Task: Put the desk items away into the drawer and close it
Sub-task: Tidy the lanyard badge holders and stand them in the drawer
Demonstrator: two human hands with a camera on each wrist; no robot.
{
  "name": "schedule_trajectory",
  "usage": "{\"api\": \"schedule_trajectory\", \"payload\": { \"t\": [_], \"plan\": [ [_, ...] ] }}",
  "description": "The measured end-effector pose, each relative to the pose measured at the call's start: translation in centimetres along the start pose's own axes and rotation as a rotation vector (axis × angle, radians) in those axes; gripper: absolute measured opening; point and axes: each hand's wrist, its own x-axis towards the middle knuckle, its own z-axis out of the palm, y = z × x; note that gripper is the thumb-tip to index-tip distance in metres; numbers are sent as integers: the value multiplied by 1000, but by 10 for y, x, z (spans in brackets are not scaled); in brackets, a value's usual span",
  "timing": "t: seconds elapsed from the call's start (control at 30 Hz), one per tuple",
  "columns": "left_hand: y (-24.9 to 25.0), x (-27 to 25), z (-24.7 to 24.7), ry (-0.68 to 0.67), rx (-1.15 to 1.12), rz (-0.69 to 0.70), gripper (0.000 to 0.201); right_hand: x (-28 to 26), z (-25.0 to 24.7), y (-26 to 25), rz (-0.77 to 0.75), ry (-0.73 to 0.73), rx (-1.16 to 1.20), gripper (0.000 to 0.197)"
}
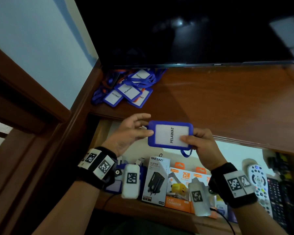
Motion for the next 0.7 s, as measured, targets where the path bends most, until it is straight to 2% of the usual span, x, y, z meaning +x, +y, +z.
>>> {"api": "schedule_trajectory", "payload": {
  "t": [0.07, 0.17, 0.27, 0.33, 0.43, 0.53, 0.7],
  "plan": [
    [3, 0, -7, -106, 124, -14, 44, -1, -4, 0, 14, -1, -8, 39],
    [4, -1, -9, -212, 303, -35, 43, -3, -4, 0, 24, -1, 8, 21],
    [0, -1, -4, -209, 420, -42, 26, -4, -1, 5, 57, 22, 10, 15],
    [-3, -2, 0, -182, 434, -45, 23, -3, 2, 6, 80, 67, 5, 10],
    [-6, -3, 5, -126, 418, -48, 21, -2, 1, 13, 124, 123, 3, 27],
    [-6, -5, 6, -129, 443, -73, 21, -2, 0, 20, 125, 143, -31, 26],
    [-5, -8, 9, -142, 523, -142, 17, -3, 0, 26, 126, 170, -105, 39]
  ]
}}
